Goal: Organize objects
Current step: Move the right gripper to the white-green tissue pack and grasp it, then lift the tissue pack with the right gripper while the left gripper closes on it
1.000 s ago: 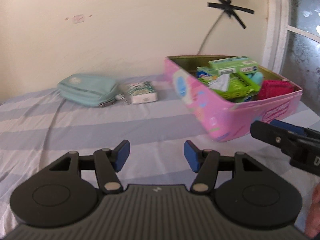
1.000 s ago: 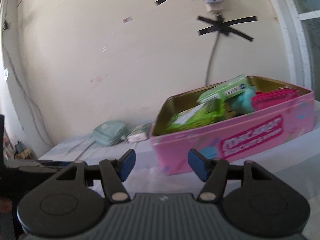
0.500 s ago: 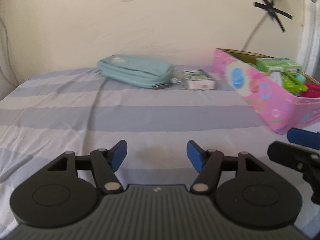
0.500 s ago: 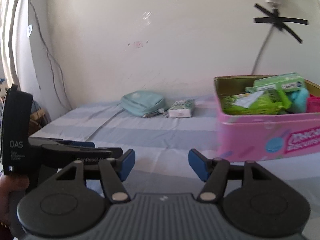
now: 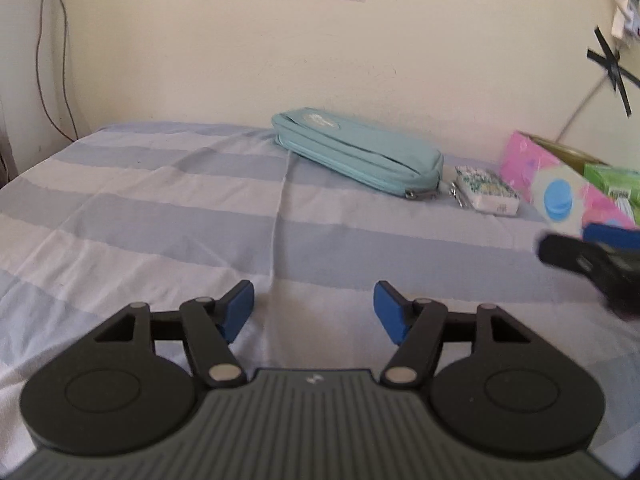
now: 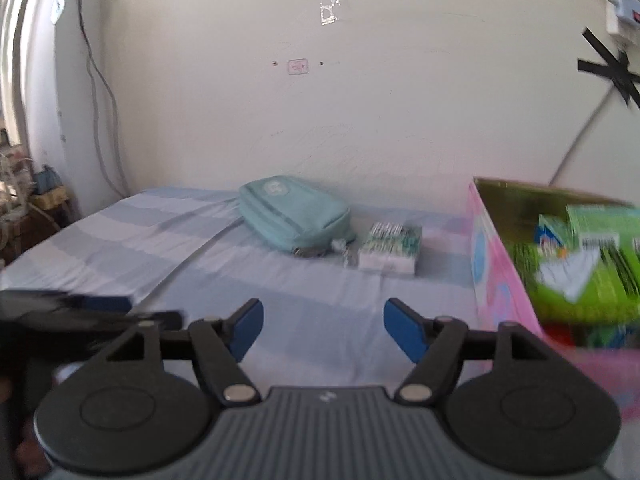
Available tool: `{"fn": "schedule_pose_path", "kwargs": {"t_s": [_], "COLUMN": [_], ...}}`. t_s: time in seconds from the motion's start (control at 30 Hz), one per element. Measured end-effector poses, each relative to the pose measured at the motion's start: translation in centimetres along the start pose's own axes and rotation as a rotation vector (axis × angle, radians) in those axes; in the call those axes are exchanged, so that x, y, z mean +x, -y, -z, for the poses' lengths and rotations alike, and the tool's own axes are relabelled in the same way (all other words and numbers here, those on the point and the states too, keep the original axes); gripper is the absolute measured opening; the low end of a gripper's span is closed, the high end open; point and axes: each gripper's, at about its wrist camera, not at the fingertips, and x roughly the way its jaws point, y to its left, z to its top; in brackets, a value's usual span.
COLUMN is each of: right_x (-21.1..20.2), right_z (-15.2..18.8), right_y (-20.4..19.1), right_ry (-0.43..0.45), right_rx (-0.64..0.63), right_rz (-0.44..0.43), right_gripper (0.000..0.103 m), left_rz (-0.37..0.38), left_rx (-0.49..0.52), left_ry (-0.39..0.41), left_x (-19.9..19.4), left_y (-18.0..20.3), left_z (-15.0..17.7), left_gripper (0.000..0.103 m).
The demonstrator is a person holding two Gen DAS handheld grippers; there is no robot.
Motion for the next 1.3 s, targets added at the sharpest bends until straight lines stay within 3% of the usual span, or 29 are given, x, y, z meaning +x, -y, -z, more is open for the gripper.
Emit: {"fn": "schedule_pose_path", "kwargs": {"t_s": [0.3,0.4,0.67,0.83,1.03,1.17,1.3], "right_x": [9.2,11.2,11.4,8.3,-0.9,-7.6,-12.3], "right_z": [-2.3,-2.6,-2.4,-1.2,3.4,7.1,9.9], "right_y": [1.8,3.2,4.1,3.3,2.0,2.5,4.5], "right_ry": [-0.102,-0.17,-0.177,-0.181,-0.198,-0.194,-0.182], "right_rx": [0.0,0.067,0.091,0.053,-0.093,-0.192,-0.155], "right_rz": [0.169,0.16,0.135,0.055,-0.163,-0.252,-0.205], "right_gripper": [0.07,0.063,0.055,0.055,0.055,0.056,0.065], "left_rz": [0.016,0.026,0.043,0.066,0.176,0.346,0.531], "left_rx": [0.023,0.008,-0.039,-0.054,-0.075,-0.043,-0.023], "left_ry": [0.044,0.037,0.018,0.023,0.021,-0.024,-0.09], "left_x": [-0.7,-0.6,-0.3,-0.3,-0.4,-0.7,-1.4], "left_y": [0.4,0.2,-0.5,-0.8,-1.4,-0.5,2.3], "left_z": [0.2,0.1,0.0,0.0,-0.1,0.2,1.0], "left_gripper": [0.069,0.069,0.069,0.069,0.069,0.069,0.069]}}
